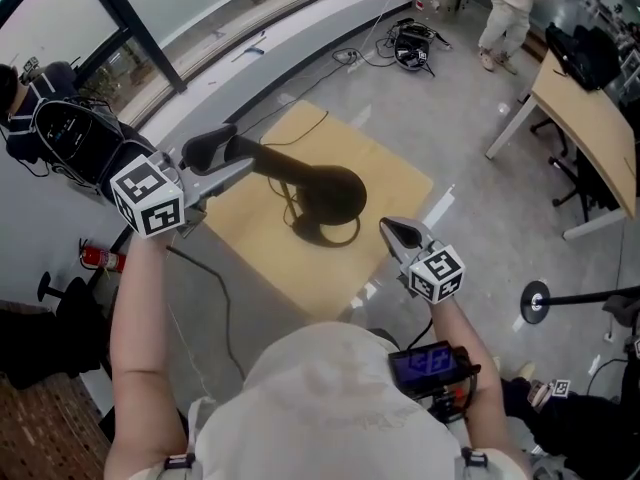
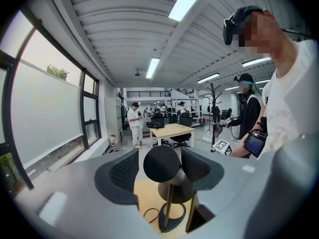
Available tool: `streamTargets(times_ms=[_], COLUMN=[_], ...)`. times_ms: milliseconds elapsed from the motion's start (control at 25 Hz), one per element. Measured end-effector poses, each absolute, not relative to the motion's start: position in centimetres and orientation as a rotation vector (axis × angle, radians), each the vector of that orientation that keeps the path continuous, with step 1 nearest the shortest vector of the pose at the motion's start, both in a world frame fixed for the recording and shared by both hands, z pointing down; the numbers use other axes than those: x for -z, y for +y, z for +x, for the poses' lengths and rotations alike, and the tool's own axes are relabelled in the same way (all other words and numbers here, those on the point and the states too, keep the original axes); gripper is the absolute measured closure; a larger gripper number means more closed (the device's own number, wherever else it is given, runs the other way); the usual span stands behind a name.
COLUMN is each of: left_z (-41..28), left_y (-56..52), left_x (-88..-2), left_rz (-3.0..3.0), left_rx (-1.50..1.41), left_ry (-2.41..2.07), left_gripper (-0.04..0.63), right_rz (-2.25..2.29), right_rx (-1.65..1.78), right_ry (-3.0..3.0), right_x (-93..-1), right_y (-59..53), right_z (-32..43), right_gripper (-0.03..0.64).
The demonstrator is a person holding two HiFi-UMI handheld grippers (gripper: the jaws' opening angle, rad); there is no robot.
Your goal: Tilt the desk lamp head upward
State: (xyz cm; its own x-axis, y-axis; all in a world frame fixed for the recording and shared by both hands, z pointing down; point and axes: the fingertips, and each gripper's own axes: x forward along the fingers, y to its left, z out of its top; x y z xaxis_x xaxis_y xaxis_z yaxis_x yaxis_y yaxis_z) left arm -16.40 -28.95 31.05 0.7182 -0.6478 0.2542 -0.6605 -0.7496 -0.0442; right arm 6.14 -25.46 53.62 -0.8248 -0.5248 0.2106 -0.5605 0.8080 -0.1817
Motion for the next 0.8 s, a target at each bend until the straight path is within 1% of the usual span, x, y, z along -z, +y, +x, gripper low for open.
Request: streamTargets(times_ms=[160,600,800], left_z=[-15.8,-16.1,-16.1], left_y=[-29.0,-29.1,-29.1], left_x=[-31.0,-31.4,-31.5], left_rz=[2.886,2.864,2.846], left_rx=[-0.443,-0.506,-0.53], left_ry=[-1.035,-0.978,-0.99], left_gripper=[0.35,0.358,0.359], right_rz=[0.872,0.854,0.812], right_rx=[-0.362,-0.313,-0.123], right_ry=[-2.84,-2.835,-2.764], right_x=[-53.3,-53.5,-53.9], right_y=[-25.7,-26.4,-26.5], right_z=[6.6,5.5,4.2], right_gripper=[0.604,0.604,0.592])
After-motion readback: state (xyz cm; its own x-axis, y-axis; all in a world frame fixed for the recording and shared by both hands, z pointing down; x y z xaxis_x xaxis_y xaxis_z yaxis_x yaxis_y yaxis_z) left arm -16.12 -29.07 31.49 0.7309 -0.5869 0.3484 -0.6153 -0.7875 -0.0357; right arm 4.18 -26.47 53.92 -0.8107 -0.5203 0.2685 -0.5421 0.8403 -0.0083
